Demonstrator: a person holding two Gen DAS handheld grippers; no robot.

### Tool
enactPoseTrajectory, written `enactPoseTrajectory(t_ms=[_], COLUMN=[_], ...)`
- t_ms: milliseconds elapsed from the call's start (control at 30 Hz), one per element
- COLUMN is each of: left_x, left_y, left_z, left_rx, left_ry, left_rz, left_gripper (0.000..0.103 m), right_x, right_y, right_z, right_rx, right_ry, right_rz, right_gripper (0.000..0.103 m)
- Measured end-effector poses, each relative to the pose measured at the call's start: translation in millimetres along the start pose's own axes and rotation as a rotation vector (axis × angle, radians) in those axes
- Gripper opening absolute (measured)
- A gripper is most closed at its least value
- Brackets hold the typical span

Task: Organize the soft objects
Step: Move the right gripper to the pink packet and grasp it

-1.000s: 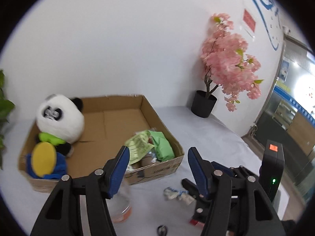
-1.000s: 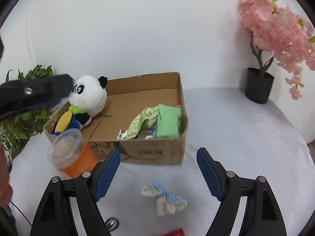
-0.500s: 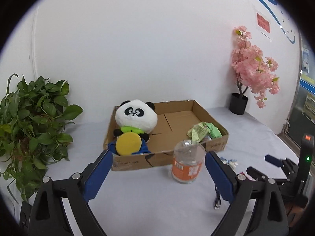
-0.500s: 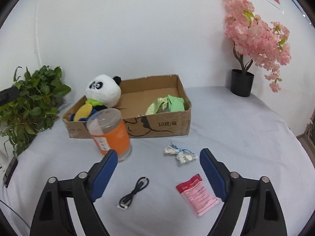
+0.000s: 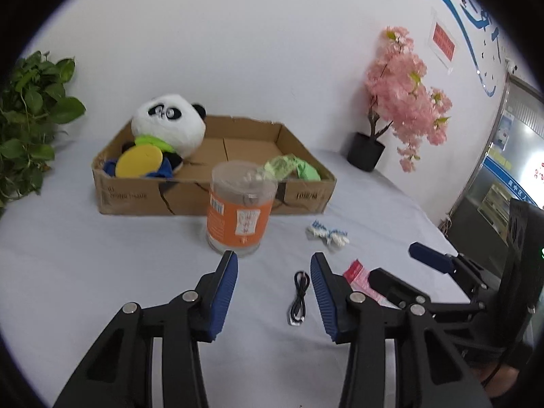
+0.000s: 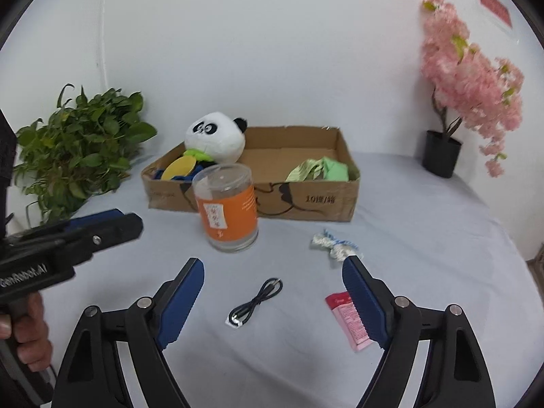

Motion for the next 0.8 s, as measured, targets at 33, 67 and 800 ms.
enactPoseTrajectory(t_ms=[33,67,800], left_x=[-2.8,-6.6,-30.1], left_y=[-3.4,-8.1,-54.0], left_z=[-3.7,-7.7,-60.6], left_rx=[-0.018,-0.036,-0.270], left_ry=[0.007,0.017,-0.120], left_rz=[0.008,0.027,0.243], left_gripper=[0.065,0.082,0.084], right_x=[7.5,16.5,74.2], right_y=[-3.5,-8.2,-74.5], right_z=[-4.7,-11.9,-76.4], right_rx=[-0.028,-0.070,-0.293], right_ry=[-0.017,-0.038,-0.078], right_rz=[-0.004,-0.010,0.015], right_gripper=[0.097,0.103,0.051])
Point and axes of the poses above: each gripper's, at about its wrist camera, not at the fingertips, and z roughly against the way its jaws point, x to its right, y to its top, the point moved 1 cm from there along -z, roughly the way its jaws point, and after that the axes turned 7 degrees about x, right-handed, at the moved point
